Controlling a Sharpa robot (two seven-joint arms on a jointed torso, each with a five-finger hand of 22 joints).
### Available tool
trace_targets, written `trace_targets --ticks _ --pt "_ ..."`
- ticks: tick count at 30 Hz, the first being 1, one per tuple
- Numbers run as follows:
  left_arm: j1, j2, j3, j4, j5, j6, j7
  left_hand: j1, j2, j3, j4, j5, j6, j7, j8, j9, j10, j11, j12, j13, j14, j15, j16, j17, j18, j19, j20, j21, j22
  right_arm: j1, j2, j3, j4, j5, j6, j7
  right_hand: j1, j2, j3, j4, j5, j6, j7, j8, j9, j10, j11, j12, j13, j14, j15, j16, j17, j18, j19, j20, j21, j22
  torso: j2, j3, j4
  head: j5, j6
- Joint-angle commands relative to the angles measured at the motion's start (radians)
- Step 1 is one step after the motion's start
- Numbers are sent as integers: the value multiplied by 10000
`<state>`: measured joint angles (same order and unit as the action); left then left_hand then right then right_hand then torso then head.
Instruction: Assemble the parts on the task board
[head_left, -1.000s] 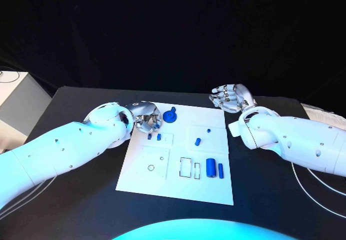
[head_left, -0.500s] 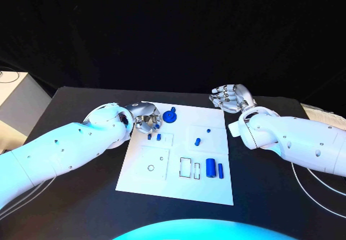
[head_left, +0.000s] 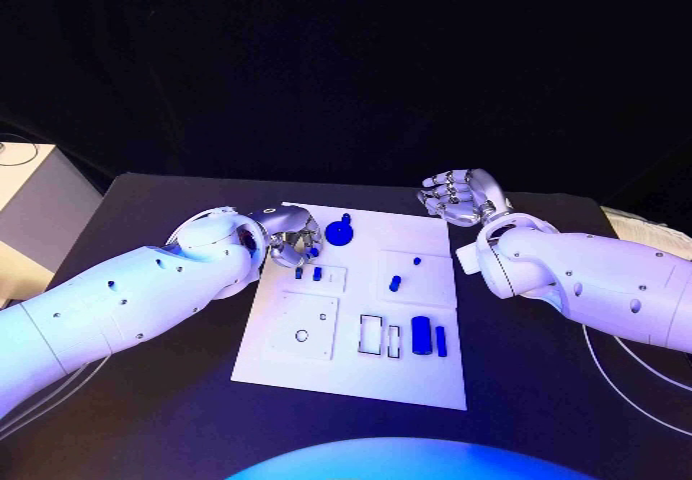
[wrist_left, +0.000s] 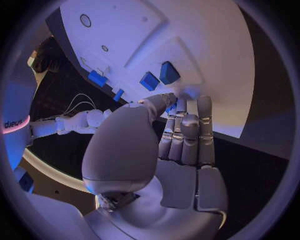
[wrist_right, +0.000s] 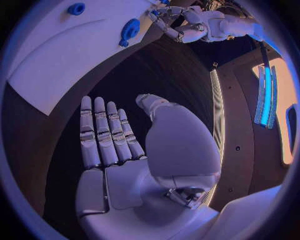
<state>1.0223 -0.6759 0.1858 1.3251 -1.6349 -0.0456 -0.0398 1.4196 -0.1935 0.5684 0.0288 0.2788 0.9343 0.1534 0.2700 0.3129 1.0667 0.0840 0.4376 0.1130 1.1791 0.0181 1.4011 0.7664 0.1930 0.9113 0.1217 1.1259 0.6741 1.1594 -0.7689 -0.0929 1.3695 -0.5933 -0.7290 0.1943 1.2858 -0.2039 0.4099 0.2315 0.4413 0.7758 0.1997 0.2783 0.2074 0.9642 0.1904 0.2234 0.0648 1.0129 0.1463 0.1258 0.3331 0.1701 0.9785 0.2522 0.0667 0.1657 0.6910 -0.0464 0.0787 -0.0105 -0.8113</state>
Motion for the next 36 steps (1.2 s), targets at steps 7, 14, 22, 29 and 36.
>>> trace_targets --ticks 7,14,22,29,36 --pt "-6 -18 5 54 0 -141 -152 -10 -78 -53 -58 -32 -248 -9 -218 -86 -81 -15 99 109 -44 15 81 41 -78 -69 -11 -45 -10 -8 -9 2 6 -129 190 -7 -25 55 -11 -33 29 55 583 -63 -10 50 28 -64 -10 25 -5 -46 -14 130 -8 5 -6 -15 3 1 -2 2 -12" --pt "-7 -44 6 28 -1 -112 -204 -20 -113 -53 -66 -32 -435 -36 -387 -159 -113 -25 160 198 -31 7 101 54 -79 -58 -18 -43 -13 -9 -15 2 10 -159 233 -48 -39 51 -17 -33 27 49 589 -73 -16 38 35 -74 -11 12 2 -65 -37 128 -21 11 -11 -40 -2 4 3 -7 -20" --pt "-7 -99 7 -4 -1 -3 -263 -33 -178 -58 -83 -30 -668 -101 -583 -253 -188 -28 213 297 -35 5 117 52 -80 -54 -21 -51 -21 -9 -30 1 21 -329 308 -101 -33 22 -28 -73 8 30 606 -99 -30 -7 55 -106 -12 -43 28 -121 -99 124 -67 30 -21 -105 2 6 -3 -10 -19" --pt "-7 -161 25 -161 -11 -24 -279 3 -173 -34 -109 -22 -743 -125 -654 -290 -228 -31 238 344 -56 2 117 23 -78 -52 -24 -52 -24 -11 -64 1 17 -826 586 -262 355 -75 91 -515 -261 131 595 -95 -43 -33 54 -147 -4 21 29 -172 -262 139 -71 46 18 -293 0 7 2 -19 -5" --pt "-6 -245 257 -624 434 -677 -21 342 75 214 -348 -34 -98 46 -408 -240 -289 8 404 551 -92 0 103 -58 -75 -41 -60 135 88 -12 -177 2 -45 -1820 1675 -112 1288 -21 1079 -1589 -1266 824 292 30 -47 399 -227 -210 -26 1048 -366 196 -316 118 851 -423 522 -303 4 0 2 -54 28"
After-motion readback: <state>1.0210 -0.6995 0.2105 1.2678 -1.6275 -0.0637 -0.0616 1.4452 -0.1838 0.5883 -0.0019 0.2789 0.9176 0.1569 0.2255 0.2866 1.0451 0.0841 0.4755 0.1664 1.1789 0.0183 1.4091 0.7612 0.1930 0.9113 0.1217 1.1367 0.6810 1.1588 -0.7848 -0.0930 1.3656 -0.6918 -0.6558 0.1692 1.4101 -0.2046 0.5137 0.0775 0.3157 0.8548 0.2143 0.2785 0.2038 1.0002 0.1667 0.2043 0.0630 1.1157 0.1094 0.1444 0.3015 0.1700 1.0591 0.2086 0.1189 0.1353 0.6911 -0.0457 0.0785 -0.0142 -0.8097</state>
